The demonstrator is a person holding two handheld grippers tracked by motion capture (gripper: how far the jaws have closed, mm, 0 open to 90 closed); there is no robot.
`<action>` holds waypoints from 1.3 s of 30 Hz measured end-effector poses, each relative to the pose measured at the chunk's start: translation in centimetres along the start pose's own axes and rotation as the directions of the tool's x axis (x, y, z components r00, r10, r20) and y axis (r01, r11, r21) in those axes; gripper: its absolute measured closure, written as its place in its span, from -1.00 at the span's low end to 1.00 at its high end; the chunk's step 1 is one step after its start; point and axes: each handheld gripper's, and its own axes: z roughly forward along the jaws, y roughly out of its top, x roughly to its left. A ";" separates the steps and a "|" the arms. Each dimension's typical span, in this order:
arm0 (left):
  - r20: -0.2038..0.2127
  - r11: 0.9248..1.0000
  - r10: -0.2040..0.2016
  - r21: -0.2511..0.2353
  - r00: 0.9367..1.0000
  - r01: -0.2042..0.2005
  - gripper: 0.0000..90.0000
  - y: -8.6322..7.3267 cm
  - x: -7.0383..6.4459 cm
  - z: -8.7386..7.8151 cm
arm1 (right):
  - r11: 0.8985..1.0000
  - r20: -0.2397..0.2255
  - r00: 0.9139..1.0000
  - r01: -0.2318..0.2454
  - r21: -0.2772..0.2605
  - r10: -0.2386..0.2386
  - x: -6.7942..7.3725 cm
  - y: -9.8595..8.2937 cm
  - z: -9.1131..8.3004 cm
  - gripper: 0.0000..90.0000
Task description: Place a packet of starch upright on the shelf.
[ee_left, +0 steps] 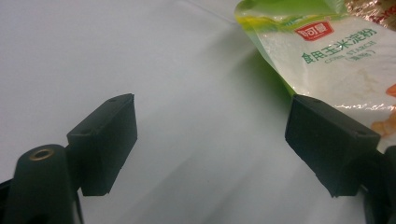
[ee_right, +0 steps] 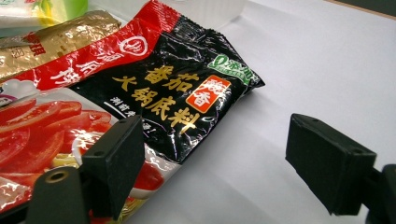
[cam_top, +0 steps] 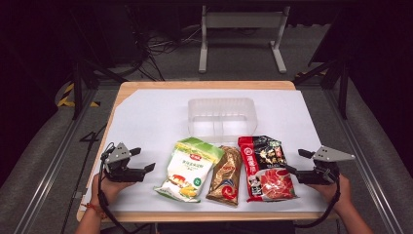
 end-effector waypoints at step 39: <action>0.306 0.976 -0.049 0.216 0.951 -0.019 -0.67 6.6 -1.7 10.8 | 0.999 -0.001 1.000 0.008 0.037 -0.008 0.5 -0.7 -0.2 -0.57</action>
